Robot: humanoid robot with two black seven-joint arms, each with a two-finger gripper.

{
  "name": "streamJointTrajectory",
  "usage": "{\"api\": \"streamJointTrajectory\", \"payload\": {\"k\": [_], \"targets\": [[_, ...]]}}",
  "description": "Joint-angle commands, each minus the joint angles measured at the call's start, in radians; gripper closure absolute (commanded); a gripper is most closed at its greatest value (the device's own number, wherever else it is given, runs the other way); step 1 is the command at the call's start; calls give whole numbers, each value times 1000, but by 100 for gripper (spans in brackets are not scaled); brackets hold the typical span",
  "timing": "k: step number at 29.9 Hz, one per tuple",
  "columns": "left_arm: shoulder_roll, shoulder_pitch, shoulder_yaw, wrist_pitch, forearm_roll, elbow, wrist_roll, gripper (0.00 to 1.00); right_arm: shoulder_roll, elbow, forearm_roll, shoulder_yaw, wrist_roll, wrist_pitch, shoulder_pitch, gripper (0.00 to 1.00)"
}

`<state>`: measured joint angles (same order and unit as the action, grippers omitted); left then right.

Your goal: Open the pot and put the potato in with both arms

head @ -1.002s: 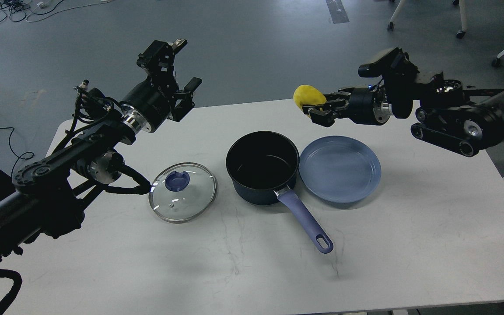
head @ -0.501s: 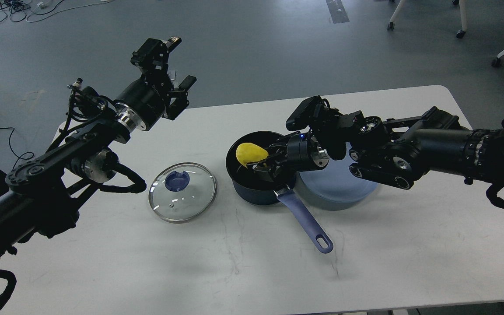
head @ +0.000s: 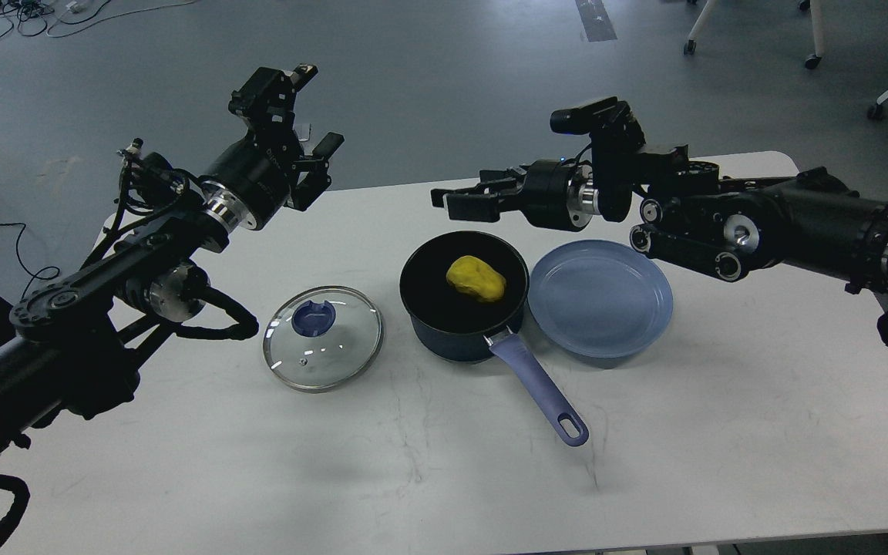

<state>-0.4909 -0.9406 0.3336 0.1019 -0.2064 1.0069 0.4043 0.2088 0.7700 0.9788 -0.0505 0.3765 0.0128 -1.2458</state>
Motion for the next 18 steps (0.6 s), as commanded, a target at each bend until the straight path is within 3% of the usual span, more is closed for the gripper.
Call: {"api": "streamJointTrajectory", "payload": {"k": [1,5,13,15,18], "targets": [[0,0,4,-36,1,-1,18,2,32,8,-237,132,-34,41,12,0],[-3,34,18,-18,27,-1,18,2,29,5,-596,400,-126,125,126,0],[-5,71,94,-2,55,-1,5,2,15,34,-716,633,-182,139,307,0],[-5,78,94,2,59,-1,-5,2,15,49,-736,662,-218,136,336,0],[-8,95,96,7,97,-1,-45,2,4,63,-746,728,-231,134,370,0]]}}
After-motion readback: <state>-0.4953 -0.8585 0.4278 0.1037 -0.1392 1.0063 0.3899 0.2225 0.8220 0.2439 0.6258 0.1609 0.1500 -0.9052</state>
